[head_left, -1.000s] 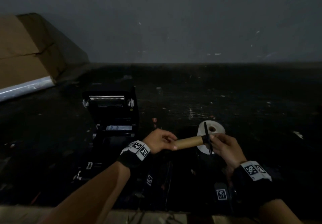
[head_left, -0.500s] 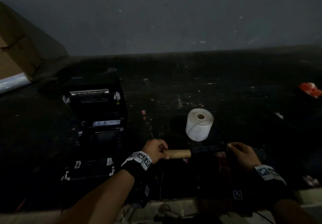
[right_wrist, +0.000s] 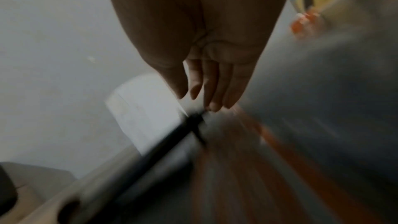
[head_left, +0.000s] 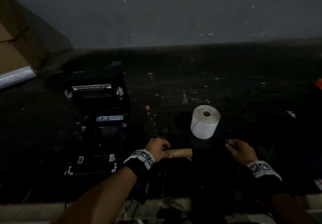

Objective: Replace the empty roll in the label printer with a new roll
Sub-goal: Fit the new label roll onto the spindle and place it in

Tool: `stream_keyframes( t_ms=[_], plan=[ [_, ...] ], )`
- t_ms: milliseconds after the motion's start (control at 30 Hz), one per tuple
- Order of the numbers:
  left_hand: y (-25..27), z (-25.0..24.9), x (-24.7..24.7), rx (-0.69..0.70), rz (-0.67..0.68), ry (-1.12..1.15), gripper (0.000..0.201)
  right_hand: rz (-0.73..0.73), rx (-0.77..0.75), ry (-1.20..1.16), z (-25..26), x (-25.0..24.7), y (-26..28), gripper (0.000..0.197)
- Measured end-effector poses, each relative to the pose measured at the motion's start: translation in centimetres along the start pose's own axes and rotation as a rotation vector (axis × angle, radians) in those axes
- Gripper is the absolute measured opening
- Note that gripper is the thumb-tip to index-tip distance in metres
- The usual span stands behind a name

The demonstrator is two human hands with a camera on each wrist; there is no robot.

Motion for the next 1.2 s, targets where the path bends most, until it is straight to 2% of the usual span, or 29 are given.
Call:
stream_keyframes(
  t_ms=[100, 167, 300, 367, 467, 600, 733, 833, 933, 1000, 1100, 1200],
  plan=[
    [-1.2, -0.9, -1.1, 0.012, -0.028, 0.039, 0.044, -0.066, -0.051, 0.044, 3.6, -2.6, 0.8, 0.030],
    [-2.5, -1.8, -1.5, 0.030, -0.080, 0.093, 0.043, -0.092, -0.141, 0.020, 6.6, -4.0, 1.4, 0.035],
    [-6.3, -4.1, -1.7, 0.067, -0.153, 0.237, 0.048, -0.028, -0.324, 0.156, 12.3, -3.8, 1.0, 0.047],
    [-8.5, -5.2, -1.4, 0.067, -0.156, 0.333, 0.051, 0.053, -0.340, 0.276, 14.1, -2.7, 0.4, 0.061],
    [-10.8, -6.7, -0.8, 0.102, -0.186, 0.410, 0.045, 0.138, -0.391, 0.403, 15.4, -0.6, -0.3, 0.074],
    [-11.4, -6.9, 0.1, 0.118, -0.222, 0.452, 0.042, 0.118, -0.443, 0.409, 15.3, 0.2, -1.3, 0.074],
    [-11.5, -6.3, 1.0, 0.097, -0.187, 0.473, 0.042, 0.149, -0.402, 0.517, 14.6, 1.0, -2.5, 0.085],
    [-11.4, -6.4, 1.1, 0.091, -0.153, 0.465, 0.044, 0.152, -0.427, 0.522, 14.9, 0.8, -2.6, 0.079],
    [-11.0, -7.2, 0.5, 0.085, -0.117, 0.466, 0.040, 0.113, -0.436, 0.419, 15.3, 0.0, -2.5, 0.074],
    [-10.6, -7.4, 0.2, 0.081, -0.104, 0.472, 0.043, 0.085, -0.349, 0.278, 15.1, -1.8, -3.2, 0.064],
    [-9.7, -7.6, -1.2, 0.097, -0.155, 0.491, 0.061, 0.209, -0.098, -0.215, 13.5, -3.8, -4.0, 0.048],
    [-9.2, -8.5, -3.3, 0.117, -0.255, 0.592, 0.065, 0.312, 0.066, -0.633, 12.1, -4.2, -3.4, 0.023]
  ],
)
Point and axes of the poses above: each hand's wrist, its own y-axis away from the middle knuckle, its own x-axis out of the palm, z = x × y, the point moved 7 cm from there along -y, towards the middle knuckle, and after that the axes turned 13 degrees about x, right-handed, at the moved point
